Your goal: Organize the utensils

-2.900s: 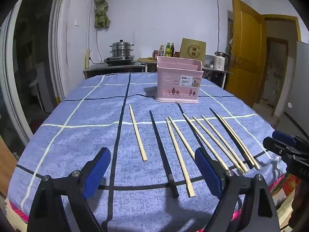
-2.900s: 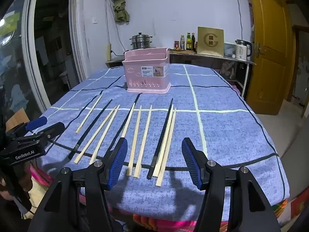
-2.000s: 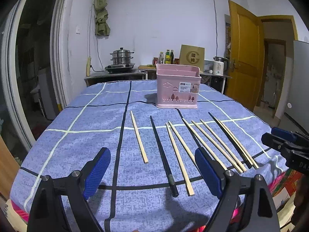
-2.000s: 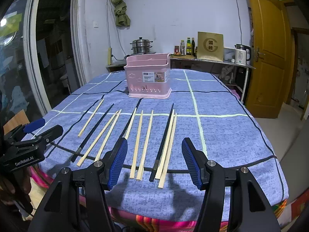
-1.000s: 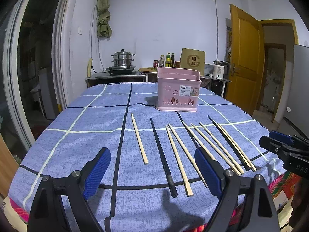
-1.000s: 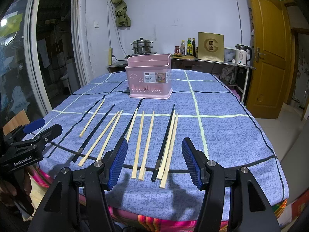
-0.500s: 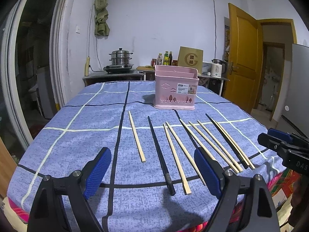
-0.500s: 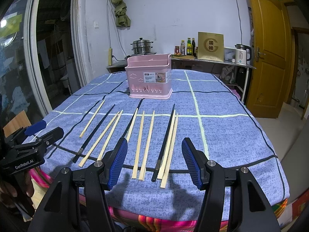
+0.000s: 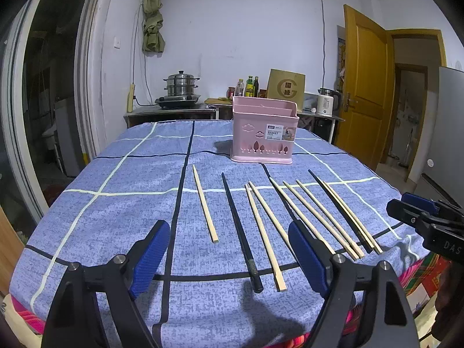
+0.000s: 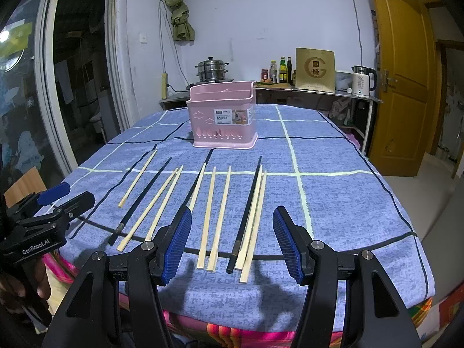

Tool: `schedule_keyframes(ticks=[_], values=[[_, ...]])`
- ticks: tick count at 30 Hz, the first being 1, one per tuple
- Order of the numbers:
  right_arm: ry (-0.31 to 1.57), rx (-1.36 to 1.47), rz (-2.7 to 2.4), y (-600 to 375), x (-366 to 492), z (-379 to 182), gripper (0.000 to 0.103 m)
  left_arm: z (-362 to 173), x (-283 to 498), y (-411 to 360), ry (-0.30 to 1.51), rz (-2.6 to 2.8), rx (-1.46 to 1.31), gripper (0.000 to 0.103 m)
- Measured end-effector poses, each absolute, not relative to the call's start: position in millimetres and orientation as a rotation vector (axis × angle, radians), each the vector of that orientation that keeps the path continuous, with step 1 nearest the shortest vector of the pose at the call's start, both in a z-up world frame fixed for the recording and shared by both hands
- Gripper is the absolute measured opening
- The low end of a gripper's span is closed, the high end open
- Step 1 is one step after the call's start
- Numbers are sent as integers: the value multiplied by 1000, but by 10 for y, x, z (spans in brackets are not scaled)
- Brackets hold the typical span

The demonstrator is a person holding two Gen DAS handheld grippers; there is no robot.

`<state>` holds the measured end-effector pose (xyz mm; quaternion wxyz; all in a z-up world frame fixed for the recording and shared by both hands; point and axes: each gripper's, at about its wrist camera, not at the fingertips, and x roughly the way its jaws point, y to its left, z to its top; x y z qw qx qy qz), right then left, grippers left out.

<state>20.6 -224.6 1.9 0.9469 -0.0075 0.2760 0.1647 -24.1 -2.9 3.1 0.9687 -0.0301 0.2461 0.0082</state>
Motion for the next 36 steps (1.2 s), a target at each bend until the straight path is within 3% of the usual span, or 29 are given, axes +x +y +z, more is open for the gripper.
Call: schedule_keyframes(ticks=[16, 27, 36], values=[[591, -14, 351, -2200, 367, -38, 59, -14, -14, 55, 552, 29, -72, 76], [667, -34, 385, -2055, 865, -55, 59, 46, 604, 327, 653, 44, -40, 67], [786, -78, 404, -1890, 1417, -161, 34, -64, 1327, 578, 785, 33, -40, 59]])
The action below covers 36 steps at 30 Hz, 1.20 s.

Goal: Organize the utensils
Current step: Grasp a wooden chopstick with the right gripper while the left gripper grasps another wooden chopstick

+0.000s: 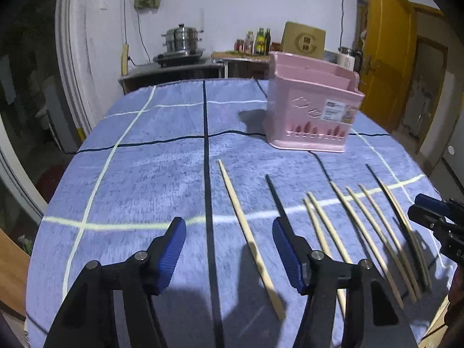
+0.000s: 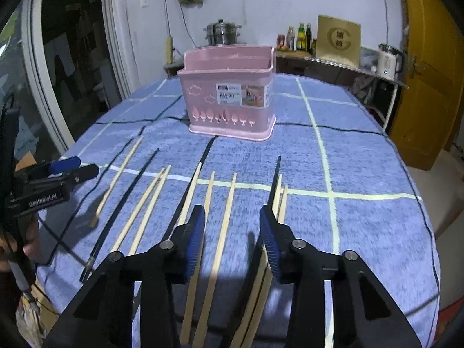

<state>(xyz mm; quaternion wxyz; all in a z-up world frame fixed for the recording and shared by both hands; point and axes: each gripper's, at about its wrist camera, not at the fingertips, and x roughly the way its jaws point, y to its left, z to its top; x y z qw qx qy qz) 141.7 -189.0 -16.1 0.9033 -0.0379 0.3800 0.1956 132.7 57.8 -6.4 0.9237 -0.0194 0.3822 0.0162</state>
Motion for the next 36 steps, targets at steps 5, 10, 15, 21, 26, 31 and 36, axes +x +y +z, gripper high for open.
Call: schedule_keyframes(ticks=[5, 10, 15, 21, 26, 31, 36], values=[[850, -84, 424, -1814, 1654, -237, 26, -143, 1671, 699, 851, 26, -80, 49], [895, -102, 435, -1724, 1806, -317, 22, -233, 1928, 727, 893, 15, -82, 44], [927, -107, 436, -1689, 1933, -390, 19, -309, 2104, 722, 926, -6, -98, 38], [958, -119, 433, -1641, 2020, -458, 17, -367, 2278, 692, 953, -3, -91, 34], [965, -133, 431, -1604, 2077, -465, 17, -395, 2397, 642, 971, 7, -56, 33], [966, -141, 420, -1560, 2113, -476, 10, -405, 2504, 559, 985, 10, 2, 29], [966, -133, 417, -1586, 2119, -475, 6, -400, 2555, 531, 994, 23, 16, 9]])
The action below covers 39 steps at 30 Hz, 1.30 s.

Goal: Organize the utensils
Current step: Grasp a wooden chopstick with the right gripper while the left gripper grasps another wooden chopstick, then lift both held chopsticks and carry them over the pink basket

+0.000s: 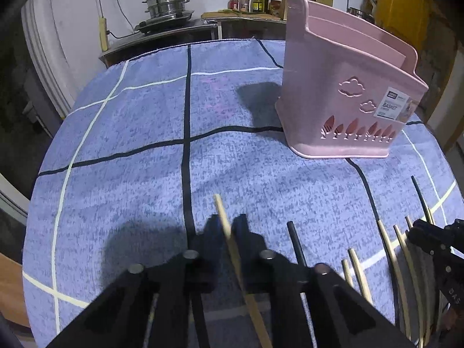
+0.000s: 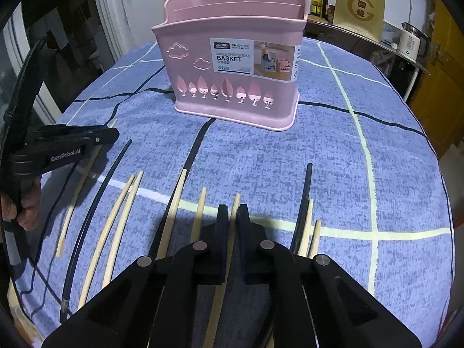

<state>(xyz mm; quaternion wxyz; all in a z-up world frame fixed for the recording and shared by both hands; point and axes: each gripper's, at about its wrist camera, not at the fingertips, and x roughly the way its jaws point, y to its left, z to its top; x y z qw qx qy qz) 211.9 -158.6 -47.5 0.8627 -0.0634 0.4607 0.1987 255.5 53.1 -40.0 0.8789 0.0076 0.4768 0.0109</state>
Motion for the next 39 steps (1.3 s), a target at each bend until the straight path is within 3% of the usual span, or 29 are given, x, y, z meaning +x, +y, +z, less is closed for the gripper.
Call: schedule_keyframes(ticks=[9, 28, 39], values=[[932, -105, 437, -1602, 2079, -318, 5, -219, 2473, 525, 966, -18, -9, 5], [743, -56, 467, -1782, 1787, 473, 5, 948, 1860, 454, 723, -103, -30, 5], [661, -33, 481, -1906, 1710, 726, 5, 1203, 1747, 371, 673, -134, -35, 5]])
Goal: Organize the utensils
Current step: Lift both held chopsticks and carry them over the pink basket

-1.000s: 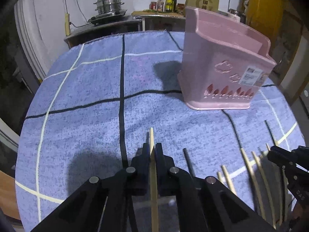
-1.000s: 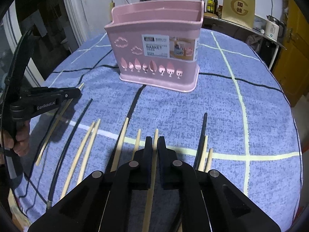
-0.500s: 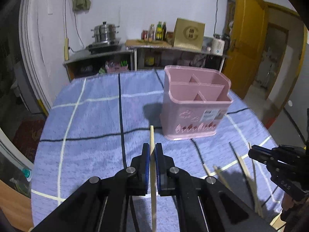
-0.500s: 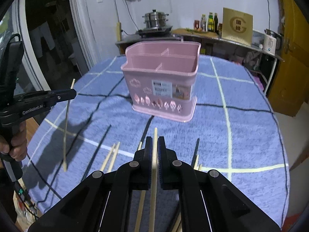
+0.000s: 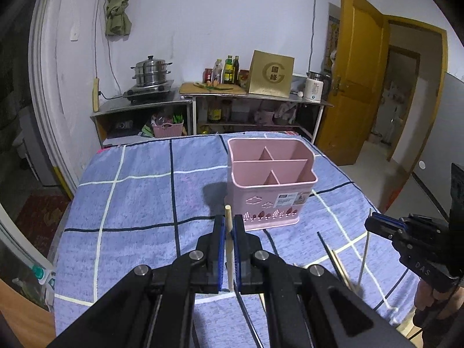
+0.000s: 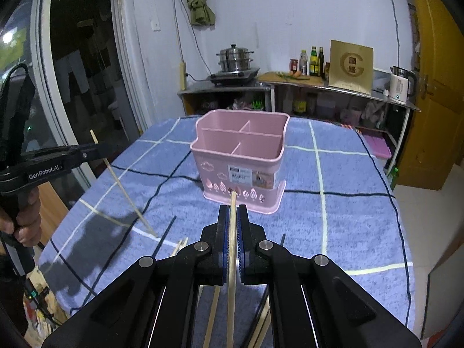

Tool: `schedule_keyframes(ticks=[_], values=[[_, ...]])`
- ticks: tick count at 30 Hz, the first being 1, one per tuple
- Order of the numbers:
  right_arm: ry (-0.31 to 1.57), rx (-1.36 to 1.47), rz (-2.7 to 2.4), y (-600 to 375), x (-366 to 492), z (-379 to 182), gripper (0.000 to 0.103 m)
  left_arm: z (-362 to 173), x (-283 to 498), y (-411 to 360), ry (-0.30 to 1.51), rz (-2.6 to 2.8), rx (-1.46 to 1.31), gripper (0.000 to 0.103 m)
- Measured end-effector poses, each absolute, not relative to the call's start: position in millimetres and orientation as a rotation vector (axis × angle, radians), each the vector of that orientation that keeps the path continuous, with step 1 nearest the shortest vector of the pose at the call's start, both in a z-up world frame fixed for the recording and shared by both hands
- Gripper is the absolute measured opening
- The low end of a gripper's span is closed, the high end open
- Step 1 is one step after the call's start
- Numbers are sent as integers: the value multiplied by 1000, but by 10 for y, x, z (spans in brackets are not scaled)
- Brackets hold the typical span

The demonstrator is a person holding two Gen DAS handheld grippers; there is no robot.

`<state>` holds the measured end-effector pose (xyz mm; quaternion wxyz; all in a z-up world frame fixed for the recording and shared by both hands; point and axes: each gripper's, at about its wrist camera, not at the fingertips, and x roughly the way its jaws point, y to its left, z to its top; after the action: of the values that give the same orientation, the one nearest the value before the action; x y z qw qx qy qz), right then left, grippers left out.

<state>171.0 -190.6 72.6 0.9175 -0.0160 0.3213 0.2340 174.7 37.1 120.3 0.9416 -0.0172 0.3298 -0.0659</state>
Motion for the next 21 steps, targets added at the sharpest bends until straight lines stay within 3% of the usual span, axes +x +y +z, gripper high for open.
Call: schedule_keyframes(ticks=[21], values=[[581, -34, 485, -1947, 1802, 1067, 5, 1550, 1924, 203, 651, -207, -47, 5]])
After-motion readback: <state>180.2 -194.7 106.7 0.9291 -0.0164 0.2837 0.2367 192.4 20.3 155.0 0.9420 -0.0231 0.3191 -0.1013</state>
